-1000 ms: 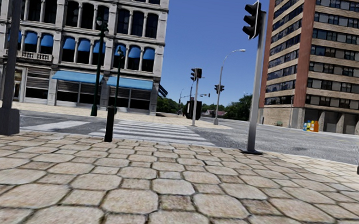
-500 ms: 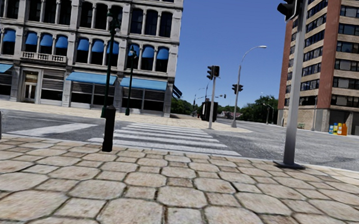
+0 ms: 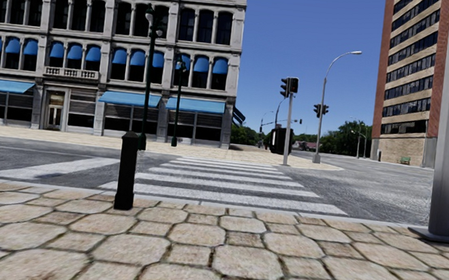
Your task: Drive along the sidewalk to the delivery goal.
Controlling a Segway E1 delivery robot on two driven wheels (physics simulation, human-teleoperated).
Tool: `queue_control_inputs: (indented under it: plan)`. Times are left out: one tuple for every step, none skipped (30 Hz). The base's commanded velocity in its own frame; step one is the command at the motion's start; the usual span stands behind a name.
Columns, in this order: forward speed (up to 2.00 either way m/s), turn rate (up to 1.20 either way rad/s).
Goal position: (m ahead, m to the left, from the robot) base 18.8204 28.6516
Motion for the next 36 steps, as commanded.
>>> queue_control_inputs:
  plan:
    - [2.00, 0.00]
    - [2.00, 0.00]
    - [2.00, 0.00]
    - [2.00, 0.00]
    - [2.00, 0.00]
    - [2.00, 0.00]
    - [2.00, 0.00]
    - [2.00, 0.00]
    - [2.00, 0.00]
    - [2.00, 0.00]
    - [2.00, 0.00]
    - [2.00, 0.00]
    - [2.00, 0.00]
    - [2.00, 0.00]
    - [2.00, 0.00]
    - [2.00, 0.00]
    - [2.00, 0.00]
    - [2.00, 0.00]
    - [2.00, 0.00]
    - [2.00, 0.00]
    - [2.00, 0.00]
    - [2.00, 0.00]
    - [2.00, 0.00]
    - [2.00, 0.00]
    - [2.00, 0.00]
    - [2.00, 0.00]
    - [2.00, 0.00]
    - [2.00, 0.00]
    - [2.00, 0.00]
    - [2.00, 0.00]
    - [2.00, 0.00]
    - [2.00, 0.00]
    - [2.00, 0.00]
    - [2.00, 0.00]
    - [2.00, 0.00]
    - [2.00, 0.00]
